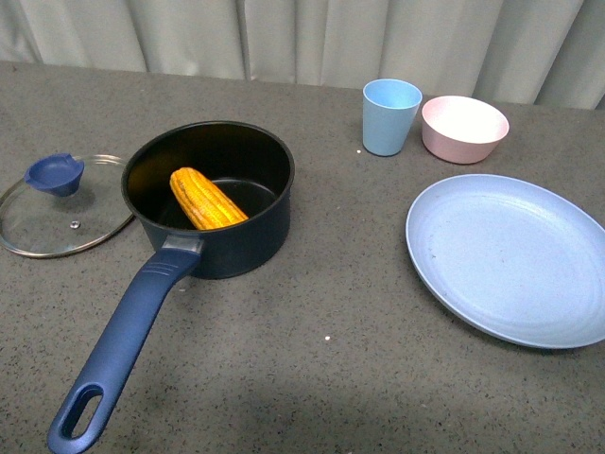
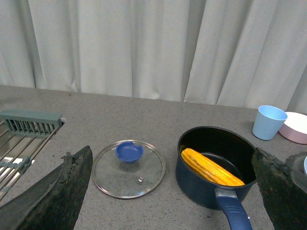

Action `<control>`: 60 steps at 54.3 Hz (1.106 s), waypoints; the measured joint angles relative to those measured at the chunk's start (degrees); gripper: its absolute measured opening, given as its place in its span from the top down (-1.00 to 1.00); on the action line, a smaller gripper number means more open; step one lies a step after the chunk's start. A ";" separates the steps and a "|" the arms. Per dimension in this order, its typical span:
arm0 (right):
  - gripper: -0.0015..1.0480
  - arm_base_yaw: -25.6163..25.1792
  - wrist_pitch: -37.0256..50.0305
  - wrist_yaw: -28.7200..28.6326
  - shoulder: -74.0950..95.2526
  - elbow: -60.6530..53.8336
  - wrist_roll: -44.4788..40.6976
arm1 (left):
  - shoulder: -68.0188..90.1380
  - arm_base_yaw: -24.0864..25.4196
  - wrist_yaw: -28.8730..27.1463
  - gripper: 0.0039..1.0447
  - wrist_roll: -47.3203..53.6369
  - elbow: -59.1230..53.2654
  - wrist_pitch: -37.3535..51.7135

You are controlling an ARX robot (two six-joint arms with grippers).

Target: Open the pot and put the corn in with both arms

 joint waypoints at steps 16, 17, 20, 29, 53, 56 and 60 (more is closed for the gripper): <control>-0.28 -7.23 -3.87 -29.29 -14.21 -3.61 1.14 | 0.00 0.00 -0.02 -0.88 0.00 0.00 0.00; -0.22 -7.58 -4.59 -30.64 -15.10 -3.61 1.22 | 0.00 0.00 -0.02 -0.88 0.00 0.00 0.00; 0.05 -9.64 -7.26 -34.99 -18.32 -3.65 1.49 | 0.00 0.00 -0.02 -0.88 0.00 0.00 0.00; 0.73 -14.53 -13.55 -38.32 -24.90 -3.65 1.70 | 0.00 0.00 0.00 -0.88 0.02 0.00 0.00; 0.98 -14.62 -24.55 -38.38 -36.06 -3.65 1.73 | 0.00 0.00 0.00 -0.88 0.00 0.00 0.00; 0.98 -14.62 -25.29 -38.40 -36.83 -3.65 1.70 | 0.00 0.00 0.00 -0.88 0.00 0.00 0.00; 0.98 -14.62 -26.38 -38.40 -37.94 -3.65 1.73 | 0.00 0.00 0.00 -0.88 0.00 0.00 0.00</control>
